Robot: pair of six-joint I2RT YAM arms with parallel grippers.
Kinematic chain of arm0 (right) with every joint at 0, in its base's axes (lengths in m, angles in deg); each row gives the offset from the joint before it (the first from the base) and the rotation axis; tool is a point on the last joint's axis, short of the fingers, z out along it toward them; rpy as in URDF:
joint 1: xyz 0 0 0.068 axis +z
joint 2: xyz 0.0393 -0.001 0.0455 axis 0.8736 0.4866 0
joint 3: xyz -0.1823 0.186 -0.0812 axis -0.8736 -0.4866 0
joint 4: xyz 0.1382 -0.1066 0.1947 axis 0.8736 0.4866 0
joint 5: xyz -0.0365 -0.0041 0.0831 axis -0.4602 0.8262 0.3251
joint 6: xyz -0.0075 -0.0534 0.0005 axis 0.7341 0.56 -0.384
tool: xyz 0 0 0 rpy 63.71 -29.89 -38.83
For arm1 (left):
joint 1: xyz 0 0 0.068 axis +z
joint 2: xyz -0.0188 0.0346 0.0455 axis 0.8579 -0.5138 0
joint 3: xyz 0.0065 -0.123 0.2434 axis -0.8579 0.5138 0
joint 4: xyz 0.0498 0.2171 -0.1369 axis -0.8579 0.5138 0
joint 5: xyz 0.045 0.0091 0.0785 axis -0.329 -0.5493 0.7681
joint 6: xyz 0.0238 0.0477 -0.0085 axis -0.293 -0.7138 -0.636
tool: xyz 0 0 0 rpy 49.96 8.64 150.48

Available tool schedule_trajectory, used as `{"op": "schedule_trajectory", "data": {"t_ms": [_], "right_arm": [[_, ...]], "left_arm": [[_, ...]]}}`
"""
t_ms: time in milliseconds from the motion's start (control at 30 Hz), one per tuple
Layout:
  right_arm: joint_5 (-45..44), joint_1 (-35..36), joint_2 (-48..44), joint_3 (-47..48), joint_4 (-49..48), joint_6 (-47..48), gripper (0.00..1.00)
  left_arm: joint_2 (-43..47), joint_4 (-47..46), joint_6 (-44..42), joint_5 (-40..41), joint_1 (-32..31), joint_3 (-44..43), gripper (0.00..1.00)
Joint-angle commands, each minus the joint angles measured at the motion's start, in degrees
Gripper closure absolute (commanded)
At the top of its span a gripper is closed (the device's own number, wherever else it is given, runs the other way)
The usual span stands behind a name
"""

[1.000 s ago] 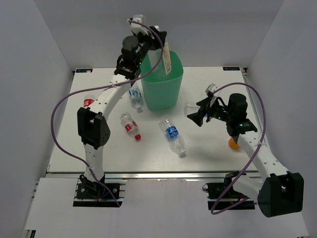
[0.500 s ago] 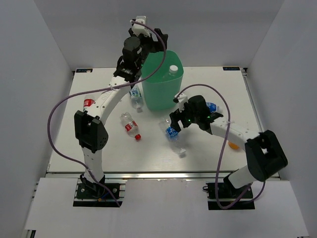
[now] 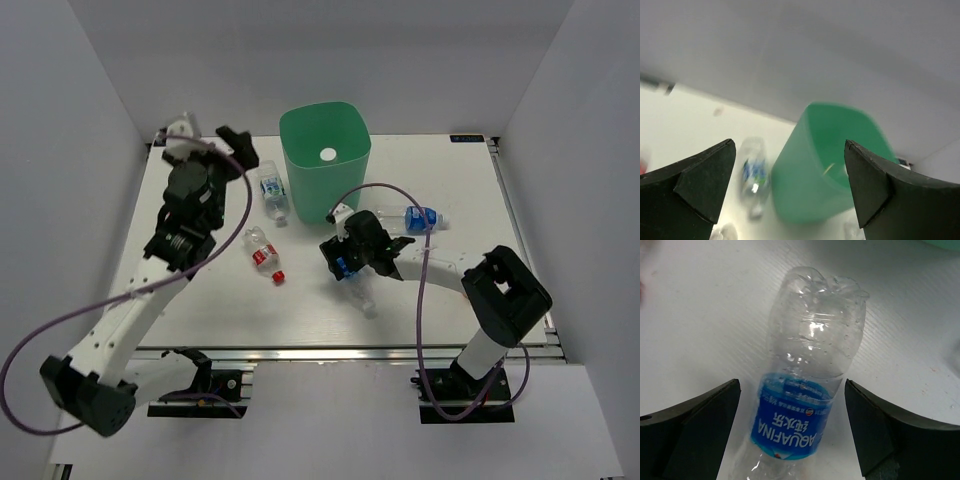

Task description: Put the plastic bottles in the bin

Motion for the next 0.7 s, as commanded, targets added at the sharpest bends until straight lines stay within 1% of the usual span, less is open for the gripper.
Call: {"op": "schedule_trajectory", "data": {"t_ms": [0,33,67,100,133,200,233,267,300,333,400,433,500,533,567,600,667], "right_arm": [[-7.7,0.4,2.5,1.3,-1.8,-3.1,0.11],[-10.4,0.4,3.3,1.1,-1.8,-3.9,0.11],[-11.4,0.4,3.4,1.2,-1.6,-4.9,0.11],[-12.2,0.5,3.5,1.1,-1.3,-5.8,0.11],[-12.8,0.5,3.4,0.5,-1.7,-6.2,0.12],[-11.2,0.5,2.7,0.0,-2.6,-5.9,0.28],[-8.1,0.5,1.7,0.2,-2.6,-5.7,0.37],[-5.4,0.5,0.9,0.3,-2.4,-4.9,0.54],[-3.1,0.4,-0.3,0.2,-2.4,-3.5,0.61],[1.0,0.5,-3.5,-0.5,-2.6,-3.3,0.67],[7.1,0.5,-7.5,-0.4,-2.3,-2.2,0.68],[13.1,0.5,-11.5,-0.1,-2.0,-1.3,0.68],[17.7,0.4,-15.5,1.6,-2.5,-0.3,0.68],[19.4,0.5,-18.9,2.3,-3.3,0.2,0.68],[19.9,0.5,-20.3,4.5,-4.2,0.6,0.71],[19.8,0.5,-21.4,5.9,-5.0,1.8,0.71],[17.0,0.4,-22.7,9.6,-8.0,5.6,0.67]], "left_arm": [[6.5,13.3,11.4,12.3,0.1,12.1,0.02],[9.1,16.8,19.2,13.7,0.1,14.5,0.02],[10.1,21.8,21.9,14.2,0.1,16.8,0.02],[11.0,23.8,24.1,15.7,0.1,20.8,0.02],[11.8,25.4,27.4,16.4,0.1,22.4,0.02],[13.1,30.2,30.3,17.6,0.1,24.0,0.02],[13.5,31.2,32.2,17.8,0.1,24.9,0.02],[14.4,32.1,32.6,17.6,0.1,25.4,0.02],[14.7,32.2,33.0,17.9,0.1,25.9,0.02],[15.0,31.9,33.2,18.2,0.1,26.5,0.02],[15.5,30.6,32.5,18.8,0.1,26.9,0.02],[15.5,30.0,31.7,19.5,0.1,27.3,0.02],[14.9,28.5,31.7,19.6,0.1,27.4,0.02],[14.6,27.9,30.7,18.6,0.1,27.4,0.02],[14.3,27.1,30.4,18.2,0.2,27.4,0.02],[13.5,27.0,30.2,17.9,0.2,27.4,0.02],[12.7,27.4,30.3,17.4,0.2,27.5,0.02]]}}
